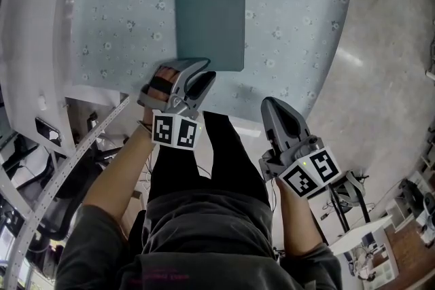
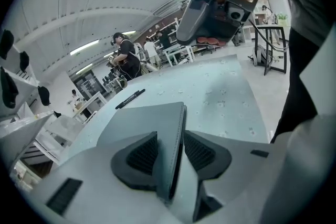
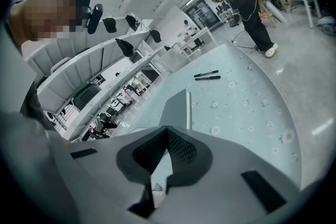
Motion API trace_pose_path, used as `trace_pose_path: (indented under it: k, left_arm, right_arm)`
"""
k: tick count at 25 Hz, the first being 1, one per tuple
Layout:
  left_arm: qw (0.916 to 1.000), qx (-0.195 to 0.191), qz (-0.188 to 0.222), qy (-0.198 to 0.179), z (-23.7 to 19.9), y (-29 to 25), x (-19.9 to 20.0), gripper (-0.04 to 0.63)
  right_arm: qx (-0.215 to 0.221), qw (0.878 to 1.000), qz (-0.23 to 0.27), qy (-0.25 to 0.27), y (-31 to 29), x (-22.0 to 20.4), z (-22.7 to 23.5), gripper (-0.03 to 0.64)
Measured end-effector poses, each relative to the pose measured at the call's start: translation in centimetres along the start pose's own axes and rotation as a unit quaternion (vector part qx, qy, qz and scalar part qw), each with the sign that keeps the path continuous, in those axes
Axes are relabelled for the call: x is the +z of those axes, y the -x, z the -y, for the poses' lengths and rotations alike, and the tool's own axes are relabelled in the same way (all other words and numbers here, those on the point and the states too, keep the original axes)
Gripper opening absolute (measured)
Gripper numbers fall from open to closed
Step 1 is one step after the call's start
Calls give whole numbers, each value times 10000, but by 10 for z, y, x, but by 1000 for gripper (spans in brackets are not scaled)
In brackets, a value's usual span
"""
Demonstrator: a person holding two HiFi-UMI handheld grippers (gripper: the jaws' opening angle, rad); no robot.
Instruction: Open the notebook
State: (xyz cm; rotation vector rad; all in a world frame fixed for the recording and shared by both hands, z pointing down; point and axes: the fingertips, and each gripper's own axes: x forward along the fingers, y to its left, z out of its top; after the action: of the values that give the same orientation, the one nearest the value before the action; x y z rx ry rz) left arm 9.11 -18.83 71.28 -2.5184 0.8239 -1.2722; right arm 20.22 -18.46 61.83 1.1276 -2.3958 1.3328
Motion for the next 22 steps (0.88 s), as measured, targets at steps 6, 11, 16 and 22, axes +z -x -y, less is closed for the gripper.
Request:
trace_pose_path:
  k: [6, 11, 16, 22]
  left_arm:
    - [9981, 363, -52, -501, -6, 2, 0, 170]
    - [9978, 293, -135, -582, -7, -1, -2, 181]
    - [9982, 187, -154, -545, -3, 1, 0, 139]
    - [9995, 307, 80, 33, -12, 15, 5, 86]
  right_arm:
    - [-12, 10000, -30, -1, -2, -2, -1, 3]
    - [9, 10000, -41, -42, -6, -2, -5, 3]
    - [48, 10000, -36, -26, -7, 1, -14, 3]
    - [19, 10000, -33, 55, -7, 6, -20, 3]
